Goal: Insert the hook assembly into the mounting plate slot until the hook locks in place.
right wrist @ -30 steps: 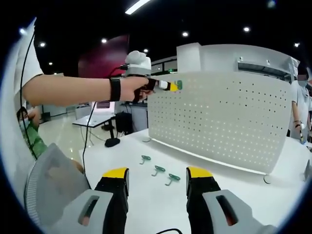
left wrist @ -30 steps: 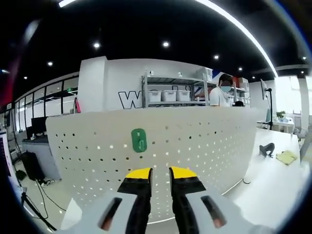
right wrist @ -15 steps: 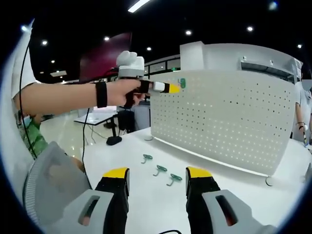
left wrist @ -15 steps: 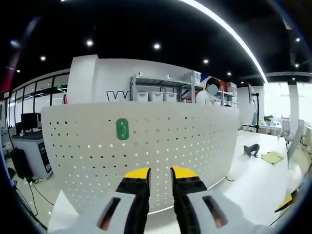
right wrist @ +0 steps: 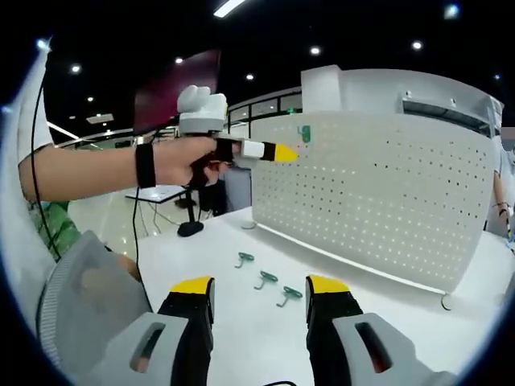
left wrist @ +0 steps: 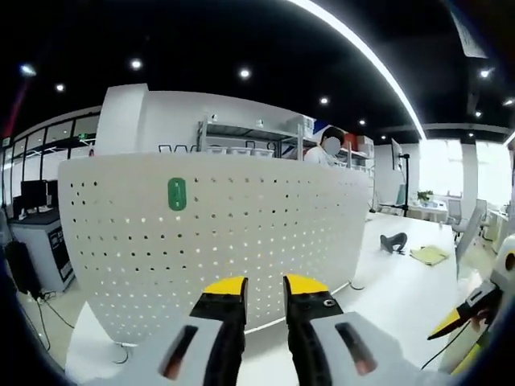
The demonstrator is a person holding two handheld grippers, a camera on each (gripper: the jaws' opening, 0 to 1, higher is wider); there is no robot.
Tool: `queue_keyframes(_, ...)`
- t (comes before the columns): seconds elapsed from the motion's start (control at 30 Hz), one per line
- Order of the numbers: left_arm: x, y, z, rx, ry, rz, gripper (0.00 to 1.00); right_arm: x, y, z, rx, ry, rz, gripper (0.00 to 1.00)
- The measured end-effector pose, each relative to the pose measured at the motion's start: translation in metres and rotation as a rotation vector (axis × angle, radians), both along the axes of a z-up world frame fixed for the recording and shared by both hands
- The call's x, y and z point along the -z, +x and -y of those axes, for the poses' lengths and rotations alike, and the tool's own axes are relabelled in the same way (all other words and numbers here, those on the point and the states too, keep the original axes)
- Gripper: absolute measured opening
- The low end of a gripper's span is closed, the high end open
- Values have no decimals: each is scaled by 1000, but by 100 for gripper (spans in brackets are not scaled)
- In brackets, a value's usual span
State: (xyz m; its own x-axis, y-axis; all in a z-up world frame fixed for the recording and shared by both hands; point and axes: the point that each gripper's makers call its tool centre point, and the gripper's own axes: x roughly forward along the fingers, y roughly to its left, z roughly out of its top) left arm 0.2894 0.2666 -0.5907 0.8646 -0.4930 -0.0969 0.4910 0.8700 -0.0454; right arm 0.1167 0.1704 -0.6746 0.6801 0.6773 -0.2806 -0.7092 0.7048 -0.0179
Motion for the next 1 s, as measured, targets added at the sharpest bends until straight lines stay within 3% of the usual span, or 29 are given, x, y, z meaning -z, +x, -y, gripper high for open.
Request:
queue_keyframes(0.73,15,-57,8,122,-22,8,27,4,13,1,-4,-10,-11,45)
queue_keyframes(1.0,39,-87,19,201,-14,-1,36,6,17,4,-2,-26,-20,45)
